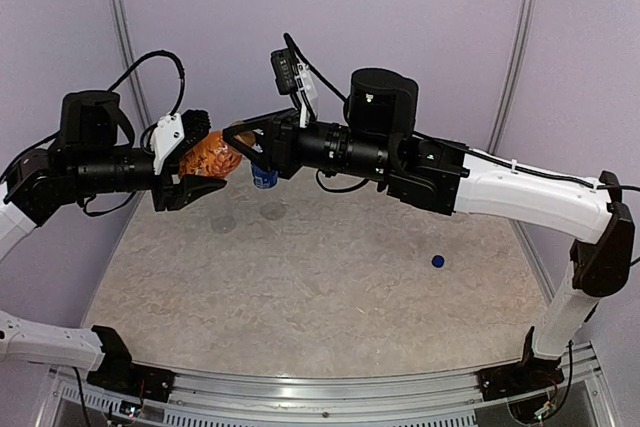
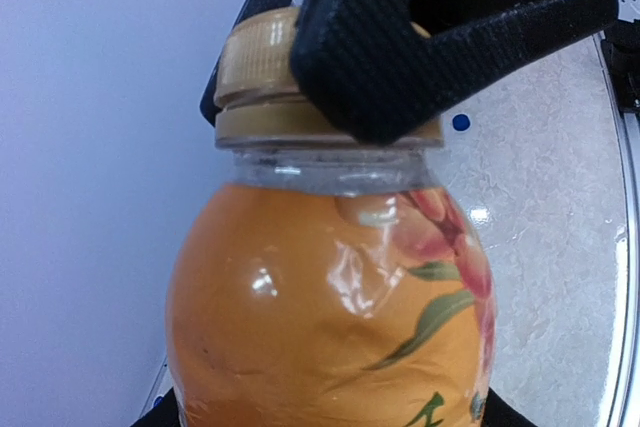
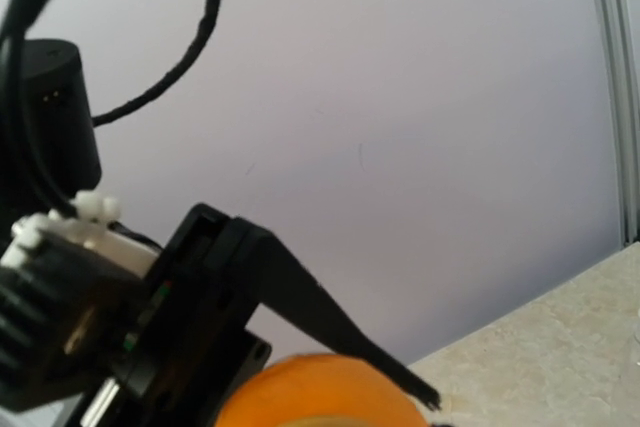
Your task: Unscrew the bottle caps
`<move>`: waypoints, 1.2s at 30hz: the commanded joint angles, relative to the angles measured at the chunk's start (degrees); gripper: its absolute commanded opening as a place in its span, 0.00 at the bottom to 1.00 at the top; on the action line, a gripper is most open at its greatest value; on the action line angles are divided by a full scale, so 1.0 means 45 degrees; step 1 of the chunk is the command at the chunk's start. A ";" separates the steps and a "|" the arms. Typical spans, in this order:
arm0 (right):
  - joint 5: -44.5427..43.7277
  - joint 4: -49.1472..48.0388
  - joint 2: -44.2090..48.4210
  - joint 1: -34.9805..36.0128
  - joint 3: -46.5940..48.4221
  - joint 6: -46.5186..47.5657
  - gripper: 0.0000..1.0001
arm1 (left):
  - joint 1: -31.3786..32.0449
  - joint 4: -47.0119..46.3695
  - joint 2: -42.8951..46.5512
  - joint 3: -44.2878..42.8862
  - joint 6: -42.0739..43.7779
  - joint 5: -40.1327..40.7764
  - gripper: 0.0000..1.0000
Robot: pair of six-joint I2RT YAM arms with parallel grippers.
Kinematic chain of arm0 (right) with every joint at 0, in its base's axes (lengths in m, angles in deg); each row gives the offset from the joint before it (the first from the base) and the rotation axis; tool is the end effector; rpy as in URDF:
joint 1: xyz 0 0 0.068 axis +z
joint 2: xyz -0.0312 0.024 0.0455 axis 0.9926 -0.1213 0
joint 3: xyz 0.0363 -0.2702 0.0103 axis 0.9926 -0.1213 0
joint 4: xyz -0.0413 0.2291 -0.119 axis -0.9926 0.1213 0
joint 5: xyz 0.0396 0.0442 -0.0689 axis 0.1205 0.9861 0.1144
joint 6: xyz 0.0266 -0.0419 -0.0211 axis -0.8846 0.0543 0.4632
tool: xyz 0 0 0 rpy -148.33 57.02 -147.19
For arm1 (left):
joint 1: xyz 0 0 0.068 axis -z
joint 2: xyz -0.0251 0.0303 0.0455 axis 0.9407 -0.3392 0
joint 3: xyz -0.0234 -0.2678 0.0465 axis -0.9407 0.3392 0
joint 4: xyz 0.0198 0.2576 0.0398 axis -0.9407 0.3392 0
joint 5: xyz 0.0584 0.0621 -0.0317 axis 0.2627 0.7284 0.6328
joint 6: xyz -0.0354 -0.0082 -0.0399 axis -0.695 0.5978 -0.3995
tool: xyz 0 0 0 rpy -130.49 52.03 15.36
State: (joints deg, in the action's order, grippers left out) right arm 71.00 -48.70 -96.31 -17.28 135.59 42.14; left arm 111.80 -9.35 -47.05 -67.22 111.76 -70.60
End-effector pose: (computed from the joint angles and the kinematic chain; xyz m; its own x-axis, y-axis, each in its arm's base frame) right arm 0.1658 0.3811 0.4319 -0.3250 0.1655 -0.9311 -0.9078 0.2215 0.3562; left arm 0.1436 -0.1374 0.4192 0.2285 0.5433 -0.8079 0.8046 0.3618 0.4709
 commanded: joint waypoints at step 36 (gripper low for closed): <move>0.1279 0.1934 -0.0483 -0.1016 0.0892 -0.1524 0.35 | 0.1193 -0.5327 0.0795 0.2871 0.7553 0.4917 0.45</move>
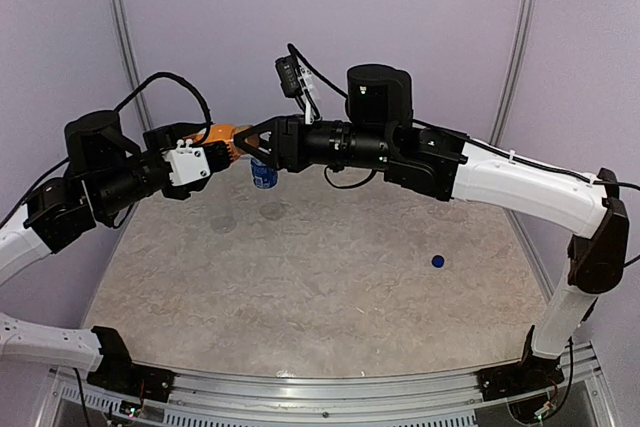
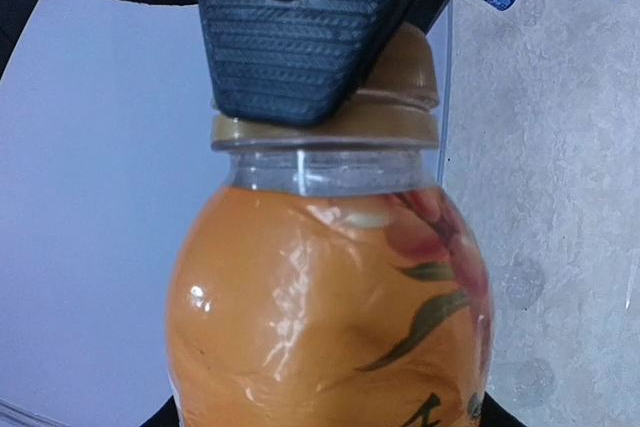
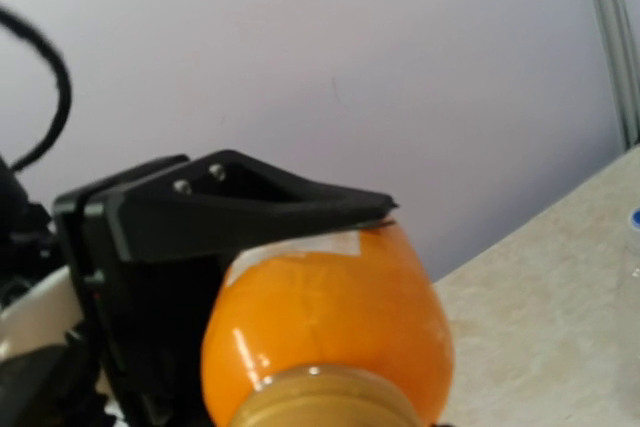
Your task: Unscrew the bottle caps
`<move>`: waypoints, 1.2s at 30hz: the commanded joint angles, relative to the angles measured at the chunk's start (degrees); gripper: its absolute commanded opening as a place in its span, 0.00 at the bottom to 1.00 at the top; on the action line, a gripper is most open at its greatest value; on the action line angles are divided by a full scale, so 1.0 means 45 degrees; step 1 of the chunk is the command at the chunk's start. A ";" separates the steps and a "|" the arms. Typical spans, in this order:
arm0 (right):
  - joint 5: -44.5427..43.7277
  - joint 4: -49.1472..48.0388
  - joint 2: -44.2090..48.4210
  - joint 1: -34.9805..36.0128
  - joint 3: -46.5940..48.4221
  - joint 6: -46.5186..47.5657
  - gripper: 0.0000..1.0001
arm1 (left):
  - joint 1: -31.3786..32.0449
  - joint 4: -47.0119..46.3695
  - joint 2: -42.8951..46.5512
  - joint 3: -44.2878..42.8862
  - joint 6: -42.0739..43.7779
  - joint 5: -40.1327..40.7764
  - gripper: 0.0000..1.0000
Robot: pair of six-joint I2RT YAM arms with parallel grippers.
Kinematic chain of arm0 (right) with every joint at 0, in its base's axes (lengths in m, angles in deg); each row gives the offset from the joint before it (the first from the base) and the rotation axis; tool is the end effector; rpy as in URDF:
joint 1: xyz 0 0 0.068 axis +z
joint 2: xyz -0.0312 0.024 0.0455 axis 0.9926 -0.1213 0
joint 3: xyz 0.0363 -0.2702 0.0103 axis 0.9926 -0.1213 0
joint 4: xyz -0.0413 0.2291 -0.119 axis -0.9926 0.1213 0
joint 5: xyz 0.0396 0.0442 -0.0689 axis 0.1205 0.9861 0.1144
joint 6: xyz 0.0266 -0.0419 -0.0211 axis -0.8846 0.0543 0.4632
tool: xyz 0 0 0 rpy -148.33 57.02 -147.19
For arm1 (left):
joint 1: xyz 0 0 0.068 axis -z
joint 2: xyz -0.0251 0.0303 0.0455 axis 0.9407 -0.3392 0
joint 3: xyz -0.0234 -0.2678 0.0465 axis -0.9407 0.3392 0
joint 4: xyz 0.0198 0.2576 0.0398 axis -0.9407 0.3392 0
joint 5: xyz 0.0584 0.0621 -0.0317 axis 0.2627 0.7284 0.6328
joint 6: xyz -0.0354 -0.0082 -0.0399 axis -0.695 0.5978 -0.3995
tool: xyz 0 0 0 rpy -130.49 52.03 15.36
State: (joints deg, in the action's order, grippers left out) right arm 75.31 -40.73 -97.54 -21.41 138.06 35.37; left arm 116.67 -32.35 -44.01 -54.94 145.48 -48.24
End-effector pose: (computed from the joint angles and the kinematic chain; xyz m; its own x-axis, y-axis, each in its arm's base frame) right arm 0.1925 0.3732 0.4235 -0.4747 0.0958 -0.8749 -0.8399 0.2479 0.4829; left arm 0.1497 -0.1482 0.3996 0.5123 0.7878 -0.3419 0.2984 0.2100 0.9310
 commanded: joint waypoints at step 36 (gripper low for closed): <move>-0.7926 -0.0304 0.1791 0.4623 -0.3270 1.7166 0.98 | -0.0040 1.1405 -0.0173 -0.4149 -0.5484 -0.7363 0.29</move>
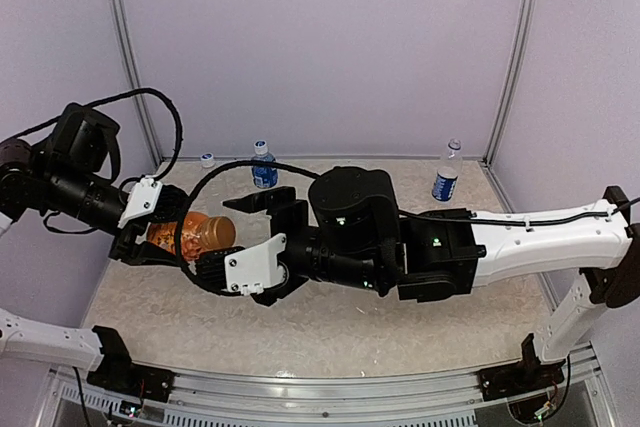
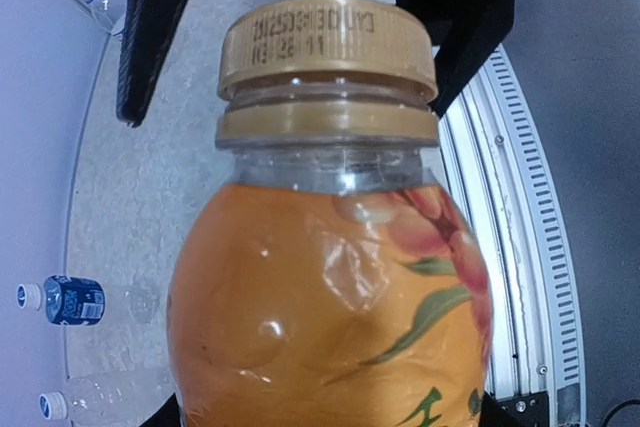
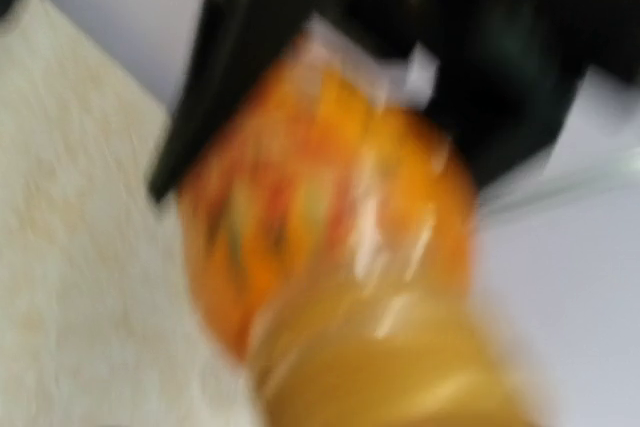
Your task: Unscrew the bottle caps
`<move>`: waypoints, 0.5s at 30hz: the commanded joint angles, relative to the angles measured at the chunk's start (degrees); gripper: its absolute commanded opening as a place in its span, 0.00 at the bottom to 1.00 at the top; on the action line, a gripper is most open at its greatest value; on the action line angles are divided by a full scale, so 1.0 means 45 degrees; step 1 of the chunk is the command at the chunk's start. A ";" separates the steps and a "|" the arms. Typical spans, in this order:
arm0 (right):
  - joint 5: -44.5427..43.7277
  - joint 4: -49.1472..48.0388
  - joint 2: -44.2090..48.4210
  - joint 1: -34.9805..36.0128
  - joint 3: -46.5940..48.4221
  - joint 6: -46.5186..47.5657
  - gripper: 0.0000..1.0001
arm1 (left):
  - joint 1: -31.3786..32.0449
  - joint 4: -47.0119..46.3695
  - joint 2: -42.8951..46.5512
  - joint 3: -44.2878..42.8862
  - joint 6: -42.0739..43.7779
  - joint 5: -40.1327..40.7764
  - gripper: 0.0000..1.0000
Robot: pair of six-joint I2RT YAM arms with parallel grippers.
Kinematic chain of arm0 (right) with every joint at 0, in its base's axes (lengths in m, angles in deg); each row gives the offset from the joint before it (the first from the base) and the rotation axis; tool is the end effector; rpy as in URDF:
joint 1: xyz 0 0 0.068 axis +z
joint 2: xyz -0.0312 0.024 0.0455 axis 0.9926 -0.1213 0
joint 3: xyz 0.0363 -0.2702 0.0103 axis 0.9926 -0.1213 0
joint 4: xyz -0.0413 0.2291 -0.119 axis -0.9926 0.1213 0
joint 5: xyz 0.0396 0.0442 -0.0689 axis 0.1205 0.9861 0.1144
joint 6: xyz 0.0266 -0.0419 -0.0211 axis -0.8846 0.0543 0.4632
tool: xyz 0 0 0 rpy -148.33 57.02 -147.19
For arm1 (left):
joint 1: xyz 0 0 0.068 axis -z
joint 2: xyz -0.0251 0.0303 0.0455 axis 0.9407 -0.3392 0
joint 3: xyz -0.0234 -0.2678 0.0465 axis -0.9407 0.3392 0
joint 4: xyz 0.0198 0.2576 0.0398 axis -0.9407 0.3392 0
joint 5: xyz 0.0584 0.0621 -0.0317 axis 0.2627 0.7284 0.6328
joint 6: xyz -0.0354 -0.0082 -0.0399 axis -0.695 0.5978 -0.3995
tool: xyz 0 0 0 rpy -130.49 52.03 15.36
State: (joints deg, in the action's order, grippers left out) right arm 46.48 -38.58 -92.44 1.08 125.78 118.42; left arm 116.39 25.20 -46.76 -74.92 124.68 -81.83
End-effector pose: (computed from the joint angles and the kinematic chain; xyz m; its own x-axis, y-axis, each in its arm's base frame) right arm 0.0506 0.3957 0.3778 0.7468 -0.4110 -0.5228 -0.5549 0.0482 -0.8305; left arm 0.0926 -0.1168 0.4081 0.2799 0.6918 -0.6657 0.9486 -0.0928 0.3025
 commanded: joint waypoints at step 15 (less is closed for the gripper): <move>0.4612 -0.0611 0.1998 -0.3913 -0.0286 -1.6428 0.99 | 0.0130 -0.8036 0.0666 0.2610 0.0889 0.6075 0.31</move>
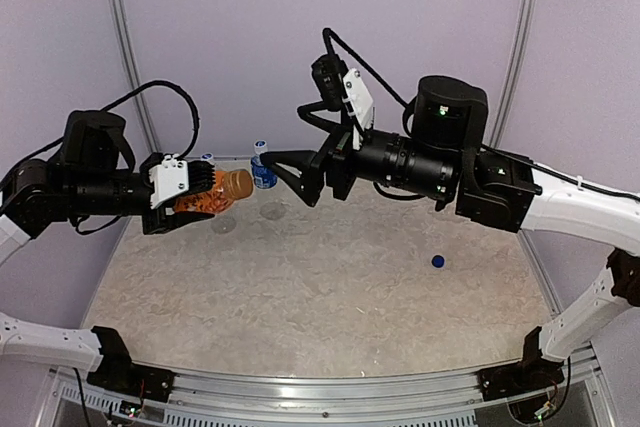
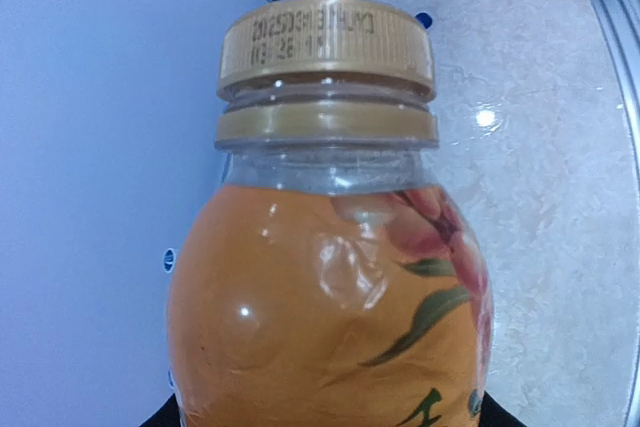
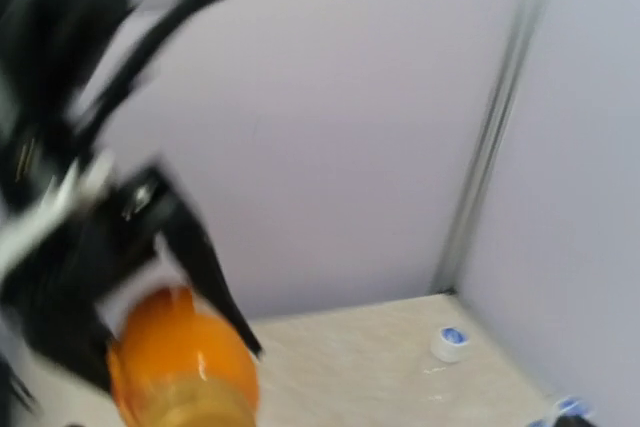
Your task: Unscrew the bottle caps
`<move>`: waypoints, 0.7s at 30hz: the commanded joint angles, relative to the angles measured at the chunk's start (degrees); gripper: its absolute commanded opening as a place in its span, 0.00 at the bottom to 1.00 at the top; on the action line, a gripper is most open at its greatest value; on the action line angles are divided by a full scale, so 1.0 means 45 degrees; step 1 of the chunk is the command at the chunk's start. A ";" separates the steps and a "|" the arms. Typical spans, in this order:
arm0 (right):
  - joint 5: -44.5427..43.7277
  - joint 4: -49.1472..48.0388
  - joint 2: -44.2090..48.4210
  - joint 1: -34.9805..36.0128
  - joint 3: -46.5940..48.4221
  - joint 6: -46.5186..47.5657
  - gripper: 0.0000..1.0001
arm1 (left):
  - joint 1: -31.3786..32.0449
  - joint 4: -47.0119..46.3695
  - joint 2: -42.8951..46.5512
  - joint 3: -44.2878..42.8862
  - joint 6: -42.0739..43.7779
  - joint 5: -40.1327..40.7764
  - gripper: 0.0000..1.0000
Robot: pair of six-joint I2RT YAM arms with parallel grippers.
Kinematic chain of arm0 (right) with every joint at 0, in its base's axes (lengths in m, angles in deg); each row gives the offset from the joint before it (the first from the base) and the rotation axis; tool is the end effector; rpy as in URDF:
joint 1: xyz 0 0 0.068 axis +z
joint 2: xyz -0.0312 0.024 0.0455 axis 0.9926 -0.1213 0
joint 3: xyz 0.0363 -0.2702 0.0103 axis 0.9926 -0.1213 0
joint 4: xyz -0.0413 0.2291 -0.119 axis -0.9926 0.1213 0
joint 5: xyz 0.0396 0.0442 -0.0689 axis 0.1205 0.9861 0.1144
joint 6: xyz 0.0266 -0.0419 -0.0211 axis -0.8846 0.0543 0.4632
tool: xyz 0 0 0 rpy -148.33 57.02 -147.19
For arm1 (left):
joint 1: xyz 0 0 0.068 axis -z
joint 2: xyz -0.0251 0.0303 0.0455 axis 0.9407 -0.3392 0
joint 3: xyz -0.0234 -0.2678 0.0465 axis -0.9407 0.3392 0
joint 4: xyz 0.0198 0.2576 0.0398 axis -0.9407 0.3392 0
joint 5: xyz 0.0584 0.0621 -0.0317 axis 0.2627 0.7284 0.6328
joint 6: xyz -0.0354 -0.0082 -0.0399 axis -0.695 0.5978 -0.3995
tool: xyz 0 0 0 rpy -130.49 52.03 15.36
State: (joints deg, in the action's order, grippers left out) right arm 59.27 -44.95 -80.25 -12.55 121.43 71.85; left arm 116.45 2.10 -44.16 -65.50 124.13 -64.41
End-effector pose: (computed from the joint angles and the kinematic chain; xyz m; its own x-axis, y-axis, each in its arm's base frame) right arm 0.1156 0.3205 0.4372 0.1454 -0.0098 -0.9893 -0.9128 0.3844 -0.1380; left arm 0.1197 -0.1302 0.3984 0.3223 0.7179 -0.6170 0.7926 0.1518 0.5906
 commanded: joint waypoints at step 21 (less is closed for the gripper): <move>0.4794 0.1494 -0.3681 -0.1758 0.3341 -0.9079 0.38 | 0.0399 -0.3688 -0.0080 0.0809 0.1977 0.2722 0.31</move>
State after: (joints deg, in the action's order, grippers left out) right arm 79.16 -39.24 -96.36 -20.53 136.05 31.89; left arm 117.85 -12.87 -44.25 -61.95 132.76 -52.57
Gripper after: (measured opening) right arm 0.504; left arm 0.553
